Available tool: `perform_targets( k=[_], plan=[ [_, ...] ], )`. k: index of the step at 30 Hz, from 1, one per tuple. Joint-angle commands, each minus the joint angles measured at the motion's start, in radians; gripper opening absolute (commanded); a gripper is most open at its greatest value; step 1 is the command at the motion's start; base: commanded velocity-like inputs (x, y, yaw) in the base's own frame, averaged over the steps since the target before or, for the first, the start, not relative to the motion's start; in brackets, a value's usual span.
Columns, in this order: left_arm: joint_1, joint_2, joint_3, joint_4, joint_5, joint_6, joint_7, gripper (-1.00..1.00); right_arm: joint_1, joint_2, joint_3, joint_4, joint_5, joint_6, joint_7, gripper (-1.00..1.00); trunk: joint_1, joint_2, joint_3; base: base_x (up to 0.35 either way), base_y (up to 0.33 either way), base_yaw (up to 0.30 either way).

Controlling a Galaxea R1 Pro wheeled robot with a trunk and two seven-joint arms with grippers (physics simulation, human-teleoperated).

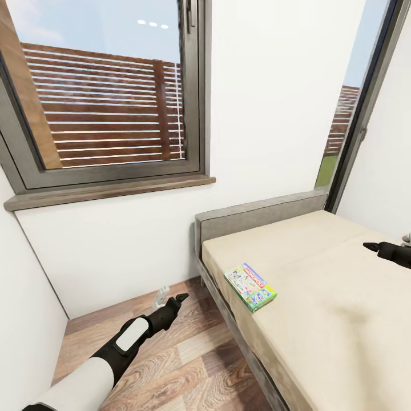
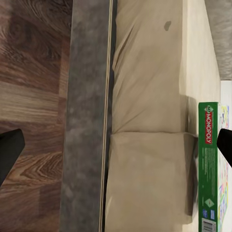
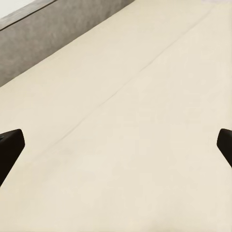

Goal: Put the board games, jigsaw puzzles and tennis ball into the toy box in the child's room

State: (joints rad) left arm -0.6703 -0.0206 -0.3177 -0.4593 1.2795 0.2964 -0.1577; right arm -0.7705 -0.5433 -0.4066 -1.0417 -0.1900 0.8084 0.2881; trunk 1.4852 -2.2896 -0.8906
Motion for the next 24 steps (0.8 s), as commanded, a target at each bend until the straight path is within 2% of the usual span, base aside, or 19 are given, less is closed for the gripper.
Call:
perform_targets(
  k=[1, 20, 24],
  plan=[
    [-0.001, 0.000, -0.003, 0.001, 0.006, 0.001, -0.002, 1.00, -0.001, 0.000, -0.002, -0.001, -0.001, 0.005, 0.003, 1.00, 0.000, 0.000, -0.001, 0.000, 0.000, 0.000],
    [0.000, -0.001, -0.003, 0.004, 0.007, -0.001, -0.002, 1.00, 0.001, -0.003, -0.003, -0.004, -0.001, 0.004, 0.002, 1.00, 0.000, 0.000, -0.001, 0.000, 0.000, 0.000],
    [0.000, 0.022, 0.020, 0.007, 0.012, -0.008, -0.014, 1.00, -0.001, -0.005, -0.009, -0.001, -0.005, 0.011, 0.005, 1.00, 0.000, 0.000, -0.001, 0.000, 0.000, 0.000]
  ],
)
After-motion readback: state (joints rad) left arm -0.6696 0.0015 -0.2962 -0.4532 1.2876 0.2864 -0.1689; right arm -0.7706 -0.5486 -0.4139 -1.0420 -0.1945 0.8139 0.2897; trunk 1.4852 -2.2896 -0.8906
